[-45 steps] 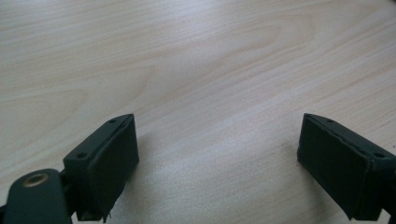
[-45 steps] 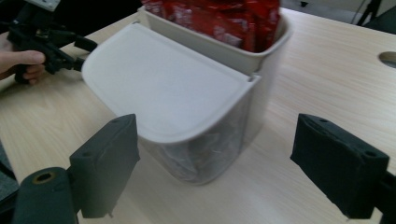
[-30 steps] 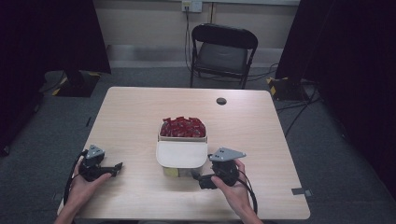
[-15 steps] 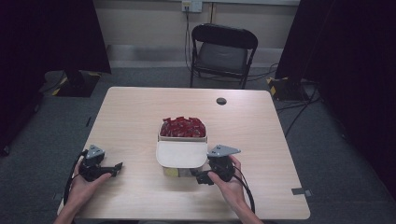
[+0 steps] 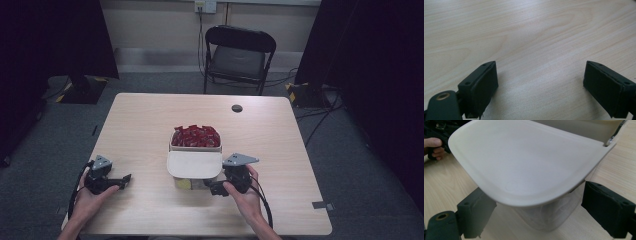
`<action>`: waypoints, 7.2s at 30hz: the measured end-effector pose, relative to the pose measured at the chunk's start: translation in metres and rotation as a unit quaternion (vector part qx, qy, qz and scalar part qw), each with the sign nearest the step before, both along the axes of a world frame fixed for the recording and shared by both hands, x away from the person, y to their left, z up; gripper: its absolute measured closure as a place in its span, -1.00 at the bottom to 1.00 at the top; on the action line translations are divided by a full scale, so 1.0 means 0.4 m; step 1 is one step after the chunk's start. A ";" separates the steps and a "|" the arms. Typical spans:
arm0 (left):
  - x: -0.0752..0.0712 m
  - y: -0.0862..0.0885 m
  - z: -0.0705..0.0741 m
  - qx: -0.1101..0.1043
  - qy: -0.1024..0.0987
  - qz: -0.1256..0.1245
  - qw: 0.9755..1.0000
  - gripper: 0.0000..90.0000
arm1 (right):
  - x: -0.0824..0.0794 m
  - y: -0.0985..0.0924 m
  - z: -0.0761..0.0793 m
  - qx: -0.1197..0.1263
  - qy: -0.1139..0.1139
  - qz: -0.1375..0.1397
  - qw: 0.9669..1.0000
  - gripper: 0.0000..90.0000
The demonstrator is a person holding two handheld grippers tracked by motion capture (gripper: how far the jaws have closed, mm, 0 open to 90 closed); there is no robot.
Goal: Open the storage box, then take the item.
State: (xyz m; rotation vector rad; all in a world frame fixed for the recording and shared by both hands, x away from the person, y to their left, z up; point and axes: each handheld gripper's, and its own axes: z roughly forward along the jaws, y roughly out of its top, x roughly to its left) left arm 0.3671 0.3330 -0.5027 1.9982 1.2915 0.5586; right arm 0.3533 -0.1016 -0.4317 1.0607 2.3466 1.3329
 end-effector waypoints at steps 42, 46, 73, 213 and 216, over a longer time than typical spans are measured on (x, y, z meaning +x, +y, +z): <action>0.001 0.000 0.000 0.001 0.000 -0.001 1.000 -0.74 | 0.049 -0.012 0.050 0.024 -0.005 -0.037 0.999 -0.69; 0.001 0.000 0.000 0.001 0.000 -0.001 1.000 -0.74 | 0.059 -0.016 0.057 0.024 -0.009 -0.039 0.999 -0.69; 0.001 0.000 0.000 0.001 0.000 -0.001 1.000 -0.74 | 0.083 -0.006 0.094 0.040 -0.023 -0.019 0.999 -0.66; -0.009 -0.293 0.286 -0.125 -0.080 -0.202 0.968 -0.23 | 0.166 -0.005 0.112 0.040 -0.023 -0.033 0.998 -0.49; -0.005 -0.316 0.287 -0.125 -0.077 -0.213 0.966 -0.23 | 0.166 -0.005 0.112 0.040 -0.022 -0.032 0.998 -0.49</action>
